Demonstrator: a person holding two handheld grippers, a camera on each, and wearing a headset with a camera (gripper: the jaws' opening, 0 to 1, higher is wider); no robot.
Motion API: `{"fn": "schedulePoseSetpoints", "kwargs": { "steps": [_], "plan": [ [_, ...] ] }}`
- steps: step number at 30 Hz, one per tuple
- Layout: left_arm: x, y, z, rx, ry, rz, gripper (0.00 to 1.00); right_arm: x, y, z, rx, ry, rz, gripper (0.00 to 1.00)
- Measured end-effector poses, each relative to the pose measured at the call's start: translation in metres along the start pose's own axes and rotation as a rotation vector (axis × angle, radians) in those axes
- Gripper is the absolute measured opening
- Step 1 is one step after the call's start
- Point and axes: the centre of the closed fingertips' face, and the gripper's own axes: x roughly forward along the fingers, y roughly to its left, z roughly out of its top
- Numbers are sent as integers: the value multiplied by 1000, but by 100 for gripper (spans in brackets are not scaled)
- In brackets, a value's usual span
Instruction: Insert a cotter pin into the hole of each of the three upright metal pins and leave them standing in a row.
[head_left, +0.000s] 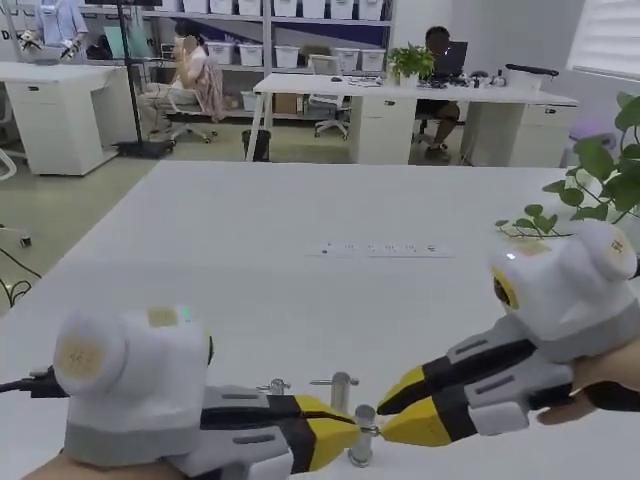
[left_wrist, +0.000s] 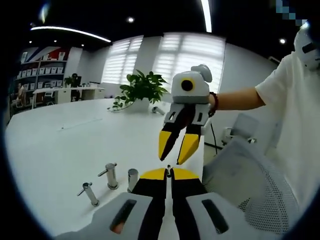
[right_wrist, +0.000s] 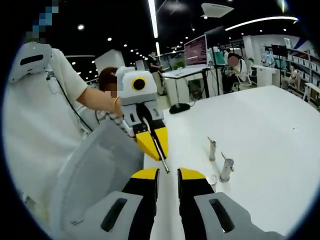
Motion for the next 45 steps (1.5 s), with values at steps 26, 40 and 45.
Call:
{"fn": "schedulePoseSetpoints", "kwargs": {
  "steps": [26,40,45],
  "plan": [
    [1,-23,4,43,-21,-100,1,8,20,-6,-63,-2,89,5],
    [3,-16,4,70,-15,-49,6,7,14,-7,-169,40,37,3],
    [3,-10,0,72,-4,-12,19,2,4,-7,-190,54,-11,3]
  ]
}}
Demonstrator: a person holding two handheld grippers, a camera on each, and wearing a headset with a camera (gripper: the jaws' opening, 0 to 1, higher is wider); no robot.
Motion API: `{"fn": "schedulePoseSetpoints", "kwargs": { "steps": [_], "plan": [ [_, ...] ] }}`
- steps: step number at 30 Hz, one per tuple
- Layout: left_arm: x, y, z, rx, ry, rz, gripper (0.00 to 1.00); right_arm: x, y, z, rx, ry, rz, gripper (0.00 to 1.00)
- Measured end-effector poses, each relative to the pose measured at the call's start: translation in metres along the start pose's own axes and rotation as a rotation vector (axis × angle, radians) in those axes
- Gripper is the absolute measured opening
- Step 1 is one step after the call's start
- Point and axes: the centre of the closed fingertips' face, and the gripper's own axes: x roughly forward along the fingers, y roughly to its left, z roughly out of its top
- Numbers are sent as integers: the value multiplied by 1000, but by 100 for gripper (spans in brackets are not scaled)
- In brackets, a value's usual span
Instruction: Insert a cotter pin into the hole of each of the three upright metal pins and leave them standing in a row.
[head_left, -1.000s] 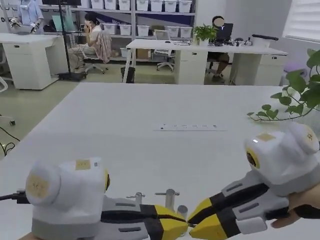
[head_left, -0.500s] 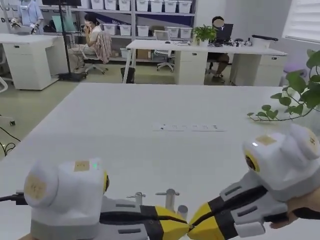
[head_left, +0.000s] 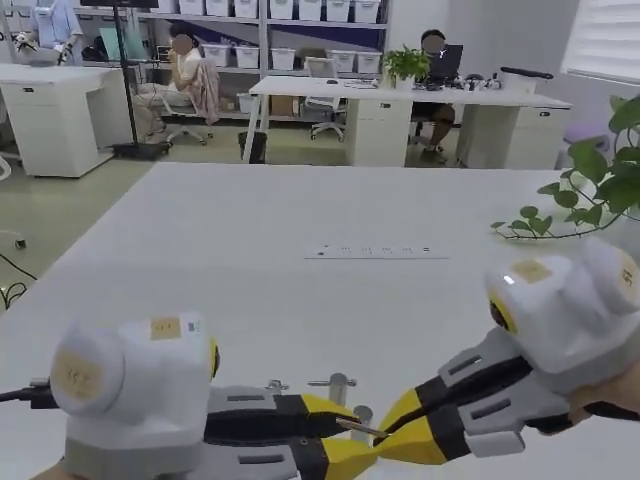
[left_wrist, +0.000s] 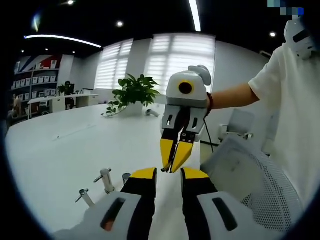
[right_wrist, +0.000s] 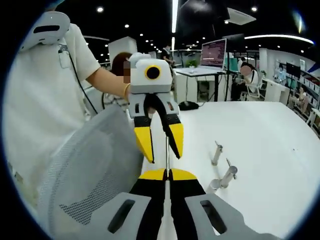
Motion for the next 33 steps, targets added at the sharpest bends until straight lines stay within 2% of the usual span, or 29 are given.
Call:
{"fn": "schedulePoseSetpoints", "kwargs": {
  "steps": [3,7,11,17,21,33],
  "plan": [
    [0,10,-6,-7,14,48,23,-4,-8,-4,-11,24,-35,3],
    [1,17,-9,-15,18,83,29,-9,-17,-12,-21,57,-74,3],
    [6,24,-13,-11,17,129,29,-12,-25,-22,-30,93,-102,3],
    [16,36,-23,-8,47,192,30,-13,-35,-37,-55,155,-126,3],
    [21,46,-29,10,63,225,29,-15,-41,-46,-62,194,-140,3],
    [34,71,-56,-7,136,277,27,-16,-60,-67,-51,255,-162,3]
  ]
}}
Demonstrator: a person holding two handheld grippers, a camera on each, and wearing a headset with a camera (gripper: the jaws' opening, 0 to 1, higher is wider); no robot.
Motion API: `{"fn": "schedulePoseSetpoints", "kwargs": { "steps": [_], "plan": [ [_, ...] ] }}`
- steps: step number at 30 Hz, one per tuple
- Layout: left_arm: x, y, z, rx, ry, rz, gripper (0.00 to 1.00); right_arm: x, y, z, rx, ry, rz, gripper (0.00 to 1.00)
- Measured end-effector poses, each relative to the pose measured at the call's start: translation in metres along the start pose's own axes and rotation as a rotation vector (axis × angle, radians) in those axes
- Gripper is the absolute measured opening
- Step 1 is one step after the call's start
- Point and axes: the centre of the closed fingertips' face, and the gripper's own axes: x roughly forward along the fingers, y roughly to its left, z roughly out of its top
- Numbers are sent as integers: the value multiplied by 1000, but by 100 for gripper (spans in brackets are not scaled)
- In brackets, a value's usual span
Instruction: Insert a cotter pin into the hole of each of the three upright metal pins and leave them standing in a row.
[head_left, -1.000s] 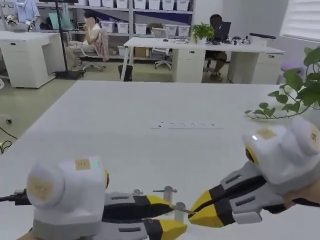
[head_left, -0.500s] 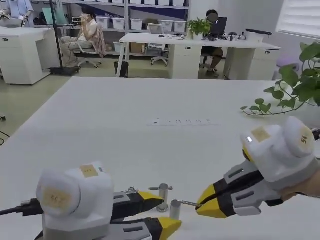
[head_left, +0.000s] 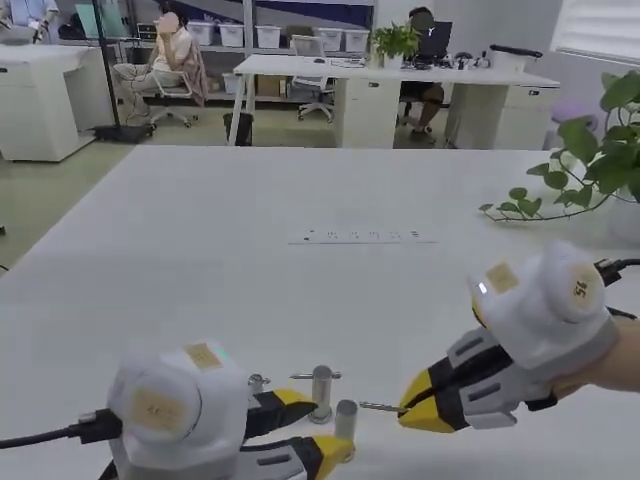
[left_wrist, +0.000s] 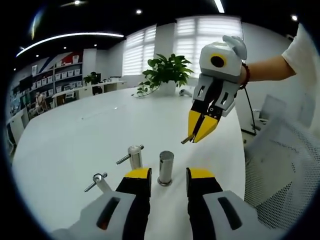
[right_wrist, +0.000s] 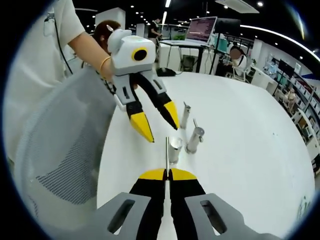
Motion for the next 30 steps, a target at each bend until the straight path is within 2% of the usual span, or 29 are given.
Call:
{"fn": "schedulePoseSetpoints", "kwargs": {
  "steps": [6,11,19,30],
  "plan": [
    [9,6,-9,-14,23,13,25,4,-4,-8,-4,30,0,3],
    [16,8,-10,-18,36,23,24,10,-8,-17,-24,76,-1,3],
    [24,5,-11,-10,44,19,22,14,-11,-25,-20,94,2,3],
    [30,4,-11,-18,50,31,17,17,-12,-20,-22,77,3,3]
  ]
}}
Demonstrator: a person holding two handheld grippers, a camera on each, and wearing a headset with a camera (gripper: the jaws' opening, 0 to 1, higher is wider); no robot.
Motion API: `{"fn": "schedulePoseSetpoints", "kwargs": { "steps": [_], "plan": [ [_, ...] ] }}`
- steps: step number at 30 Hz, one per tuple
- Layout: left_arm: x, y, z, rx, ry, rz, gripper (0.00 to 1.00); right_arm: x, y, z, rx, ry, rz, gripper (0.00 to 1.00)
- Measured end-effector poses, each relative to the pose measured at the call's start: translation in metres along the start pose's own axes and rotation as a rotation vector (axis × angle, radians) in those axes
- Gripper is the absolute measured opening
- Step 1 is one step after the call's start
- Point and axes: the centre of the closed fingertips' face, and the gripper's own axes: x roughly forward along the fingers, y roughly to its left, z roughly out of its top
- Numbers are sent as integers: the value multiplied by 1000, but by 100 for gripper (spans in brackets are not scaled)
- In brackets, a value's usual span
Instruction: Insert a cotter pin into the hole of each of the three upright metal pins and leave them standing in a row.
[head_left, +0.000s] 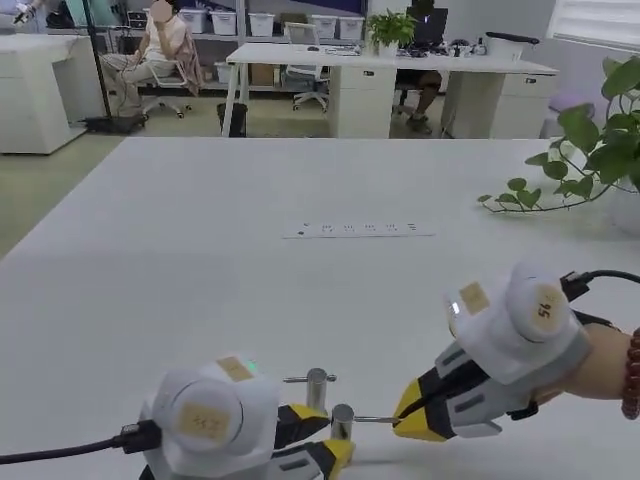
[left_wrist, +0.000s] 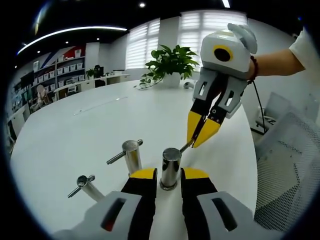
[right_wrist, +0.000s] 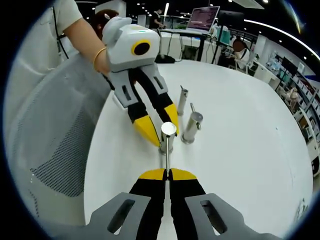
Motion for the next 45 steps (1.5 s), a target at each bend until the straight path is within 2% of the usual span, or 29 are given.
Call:
{"fn": "schedulePoseSetpoints", "kwargs": {
  "steps": [5,18,22,29,37,45],
  "plan": [
    [2,-2,2,4,-1,4,12,1,-1,0,-12,5,-1,3],
    [3,-2,1,-17,-3,23,12,5,-1,9,-7,-5,1,3],
    [4,-1,1,-51,-11,27,12,6,-1,12,-9,-5,2,3],
    [4,-2,1,-67,-17,28,12,12,-1,20,-7,-14,8,3],
    [4,-2,0,-151,-38,41,13,16,0,25,-3,-22,9,3],
    [5,-2,-1,-154,-49,51,13,18,1,30,25,-38,20,4]
  ]
}}
